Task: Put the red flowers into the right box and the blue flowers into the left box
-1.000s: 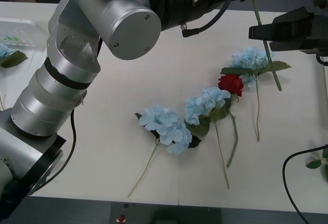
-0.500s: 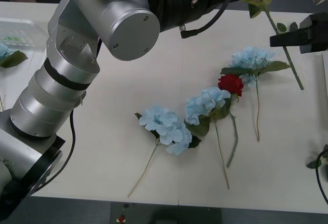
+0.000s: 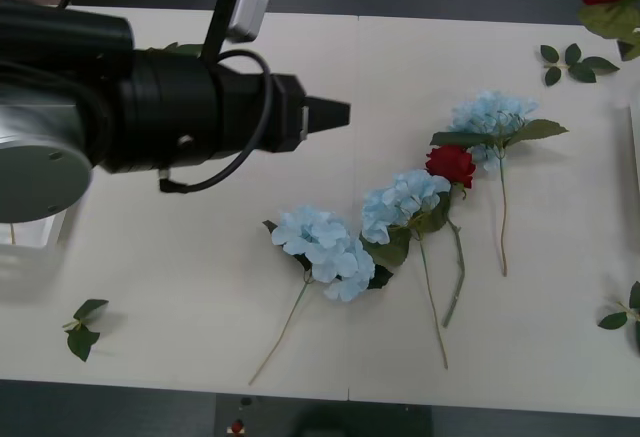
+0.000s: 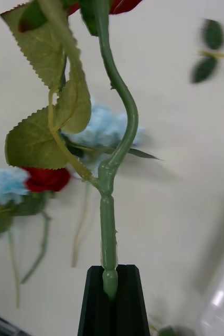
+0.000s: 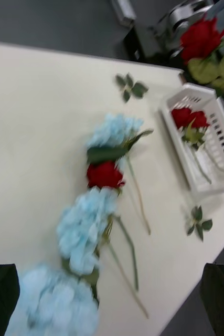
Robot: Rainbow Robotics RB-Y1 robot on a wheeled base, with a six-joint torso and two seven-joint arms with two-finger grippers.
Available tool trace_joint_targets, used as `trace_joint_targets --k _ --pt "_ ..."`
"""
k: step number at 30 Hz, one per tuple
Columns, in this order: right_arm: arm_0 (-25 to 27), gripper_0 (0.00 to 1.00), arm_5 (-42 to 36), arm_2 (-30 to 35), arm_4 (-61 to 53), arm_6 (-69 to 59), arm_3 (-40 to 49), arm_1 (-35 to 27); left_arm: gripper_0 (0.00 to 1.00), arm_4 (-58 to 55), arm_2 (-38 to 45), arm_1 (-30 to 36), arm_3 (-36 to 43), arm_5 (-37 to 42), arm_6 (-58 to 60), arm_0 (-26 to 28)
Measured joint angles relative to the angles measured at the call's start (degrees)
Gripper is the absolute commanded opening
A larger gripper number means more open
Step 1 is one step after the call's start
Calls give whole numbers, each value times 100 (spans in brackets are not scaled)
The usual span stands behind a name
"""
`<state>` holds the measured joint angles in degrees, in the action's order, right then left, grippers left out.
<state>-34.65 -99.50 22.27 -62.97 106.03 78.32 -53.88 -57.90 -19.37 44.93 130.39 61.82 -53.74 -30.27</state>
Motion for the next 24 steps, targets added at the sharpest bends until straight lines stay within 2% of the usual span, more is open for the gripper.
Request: trace_joint_targets --k 6,12,18,24 --pt "483 0 477 1 1059 -126 0 -222 100 -418 867 491 489 599 -490 1196" --pt "595 0 868 40 1630 -244 -669 -277 100 -193 924 696 488 699 -1711 2114" --pt "595 0 1453 172 2194 -244 -1428 -277 100 57 310 696 18 652 -2274 2247" --pt "595 0 2297 144 2860 -244 -2010 -277 100 501 -746 691 -617 18 -2452 2068"
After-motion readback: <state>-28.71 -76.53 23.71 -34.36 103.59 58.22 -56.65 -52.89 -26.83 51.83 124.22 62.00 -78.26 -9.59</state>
